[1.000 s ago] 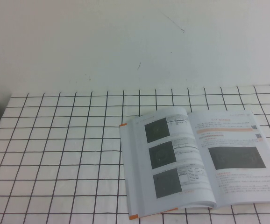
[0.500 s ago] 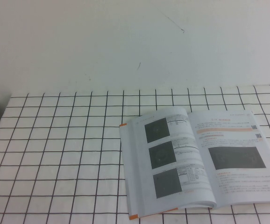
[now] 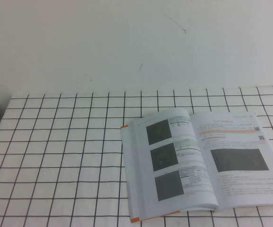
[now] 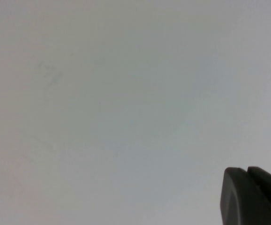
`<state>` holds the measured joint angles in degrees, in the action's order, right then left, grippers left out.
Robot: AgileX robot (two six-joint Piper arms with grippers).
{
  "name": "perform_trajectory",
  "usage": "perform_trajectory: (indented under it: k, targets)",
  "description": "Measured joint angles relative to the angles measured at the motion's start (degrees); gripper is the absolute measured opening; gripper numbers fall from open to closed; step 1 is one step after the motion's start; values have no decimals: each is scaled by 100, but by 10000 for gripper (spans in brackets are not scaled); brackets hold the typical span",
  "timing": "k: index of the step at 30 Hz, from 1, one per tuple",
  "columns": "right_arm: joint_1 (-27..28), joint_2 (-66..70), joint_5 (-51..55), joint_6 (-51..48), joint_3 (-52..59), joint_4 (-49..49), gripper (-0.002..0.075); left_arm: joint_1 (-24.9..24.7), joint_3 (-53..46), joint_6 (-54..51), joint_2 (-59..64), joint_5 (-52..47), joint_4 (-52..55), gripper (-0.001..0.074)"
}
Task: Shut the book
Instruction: 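Close the open booklet and leave it lying on the table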
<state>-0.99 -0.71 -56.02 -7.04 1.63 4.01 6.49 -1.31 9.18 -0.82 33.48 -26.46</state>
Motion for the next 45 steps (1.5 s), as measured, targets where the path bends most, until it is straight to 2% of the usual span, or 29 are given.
perform_trajectory:
  k: [4, 9, 12, 14, 18, 21, 26, 29, 35, 40, 45]
  targets:
    - [0, 0, -493, 0, 0, 8, -3, 0, 0, 484, 0, 366, 437, -4]
    - [0, 0, -982, 0, -209, 79, -3, 0, 42, 1327, 0, 1409, 1853, -4]
    - [0, 0, -880, 209, -896, 173, -3, 0, 536, 1615, 0, 1162, 2446, -4]
    - [0, -16, -271, 529, -1549, 314, -3, 0, 1146, 1701, 0, 643, 2763, -4]
    - [0, 3, 2205, 1225, -3148, 709, -3, 0, 2368, 1793, 39, -794, 3081, -4]
    - [0, 309, 3266, 1414, -3935, 794, -3, 0, 3074, 1851, 316, -1761, 3133, -4]
    - [0, 1032, 4390, 1539, -4323, 754, -3, 0, 3780, 1851, 1031, -3591, 3146, -4]
    - [0, 1529, 5661, 1601, -4332, 705, -3, -61, 3874, 1851, 1474, -4675, 3146, -4]
    - [0, 2449, 8355, 1673, -4272, 624, -3, -661, 3626, 1851, 2298, -6152, 3069, -4]
    - [0, 2762, 8950, 1439, -4272, 704, -3, -1137, 3292, 1851, 3098, -6495, 2965, -4]
    - [0, 2915, 8839, 1410, -4259, 245, -3, -1196, 3268, 1851, 3635, -6217, 2646, -4]
